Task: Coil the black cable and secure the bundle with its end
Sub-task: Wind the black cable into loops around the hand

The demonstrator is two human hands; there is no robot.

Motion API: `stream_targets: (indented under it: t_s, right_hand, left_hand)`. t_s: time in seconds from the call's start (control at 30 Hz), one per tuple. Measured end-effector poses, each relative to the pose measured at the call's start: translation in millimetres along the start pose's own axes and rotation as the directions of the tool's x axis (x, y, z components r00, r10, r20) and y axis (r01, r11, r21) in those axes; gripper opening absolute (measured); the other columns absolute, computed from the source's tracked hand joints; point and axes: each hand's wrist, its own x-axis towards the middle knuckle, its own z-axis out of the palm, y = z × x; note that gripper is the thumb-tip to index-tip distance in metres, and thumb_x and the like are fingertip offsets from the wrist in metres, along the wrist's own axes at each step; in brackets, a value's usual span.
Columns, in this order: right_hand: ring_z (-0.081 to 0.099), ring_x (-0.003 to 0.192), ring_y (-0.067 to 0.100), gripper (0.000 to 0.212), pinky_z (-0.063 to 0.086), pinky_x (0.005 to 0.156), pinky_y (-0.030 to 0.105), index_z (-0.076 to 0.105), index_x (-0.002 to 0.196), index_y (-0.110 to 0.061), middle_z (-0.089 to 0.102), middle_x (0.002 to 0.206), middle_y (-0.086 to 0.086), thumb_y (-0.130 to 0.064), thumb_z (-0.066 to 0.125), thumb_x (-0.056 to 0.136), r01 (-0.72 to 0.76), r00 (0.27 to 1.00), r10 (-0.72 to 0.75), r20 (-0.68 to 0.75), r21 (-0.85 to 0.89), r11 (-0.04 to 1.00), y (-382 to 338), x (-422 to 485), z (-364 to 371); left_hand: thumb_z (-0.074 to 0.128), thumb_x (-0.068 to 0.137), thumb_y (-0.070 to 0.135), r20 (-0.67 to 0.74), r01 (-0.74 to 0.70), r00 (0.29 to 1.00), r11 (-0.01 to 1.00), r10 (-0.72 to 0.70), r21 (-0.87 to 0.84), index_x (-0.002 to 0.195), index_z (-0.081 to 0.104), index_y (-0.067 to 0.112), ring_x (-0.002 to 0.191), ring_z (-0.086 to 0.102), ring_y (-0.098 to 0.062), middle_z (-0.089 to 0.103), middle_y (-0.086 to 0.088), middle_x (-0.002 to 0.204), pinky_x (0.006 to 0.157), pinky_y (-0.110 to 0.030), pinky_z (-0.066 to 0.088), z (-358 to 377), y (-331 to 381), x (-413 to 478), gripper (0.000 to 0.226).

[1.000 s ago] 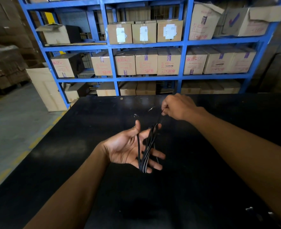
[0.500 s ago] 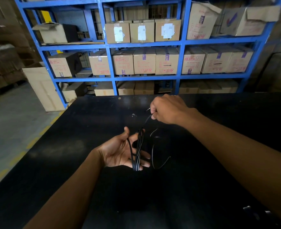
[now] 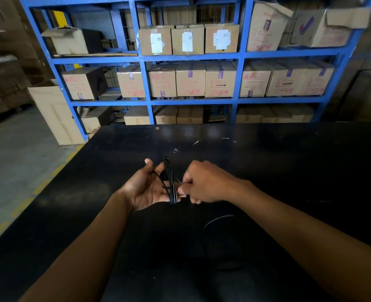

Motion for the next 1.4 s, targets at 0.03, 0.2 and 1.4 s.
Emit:
stream_targets:
  t_s: [0.03,0.2,1.4]
  right_hand:
    - [0.074,0.067,0.015,0.021,0.061,0.074,0.036,0.07,0.082,-0.011,0.074,0.067,0.002,-0.025,0.06,0.094,-0.004,1.0,0.004,0.019,0.023,1.0,1.2,-1.2,5.5]
    - [0.075,0.073,0.017,0.019,0.059,0.079,0.034,0.069,0.089,-0.01,0.077,0.078,0.007,-0.023,0.057,0.095,-0.021,0.996,0.008,0.087,0.148,0.989,10.6,-4.9,30.7]
    - [0.058,0.109,0.022,0.018,0.038,0.097,0.049,0.069,0.101,-0.031,0.069,0.109,-0.003,-0.038,0.071,0.083,-0.087,0.98,0.01,-0.199,-0.383,0.919,73.1,52.6,-16.3]
  left_hand:
    - [0.018,0.093,0.068,0.014,-0.008,1.0,1.0,0.008,-0.003,0.129,0.056,0.026,0.099,0.066,-0.049,0.062,-0.034,0.121,0.08,-0.064,0.052,1.1,0.7,-0.2,0.068]
    - [0.017,0.092,0.07,0.004,-0.024,1.0,1.0,0.024,0.017,0.14,0.049,0.03,0.111,0.06,-0.052,0.046,-0.043,0.135,0.08,-0.064,0.054,5.4,5.0,5.9,0.07]
    - [0.01,0.089,0.072,0.474,0.096,0.832,0.916,-0.289,0.39,0.149,0.032,0.037,0.128,0.039,-0.058,0.031,-0.038,0.148,0.101,-0.06,0.043,33.6,-1.9,-21.2,0.073]
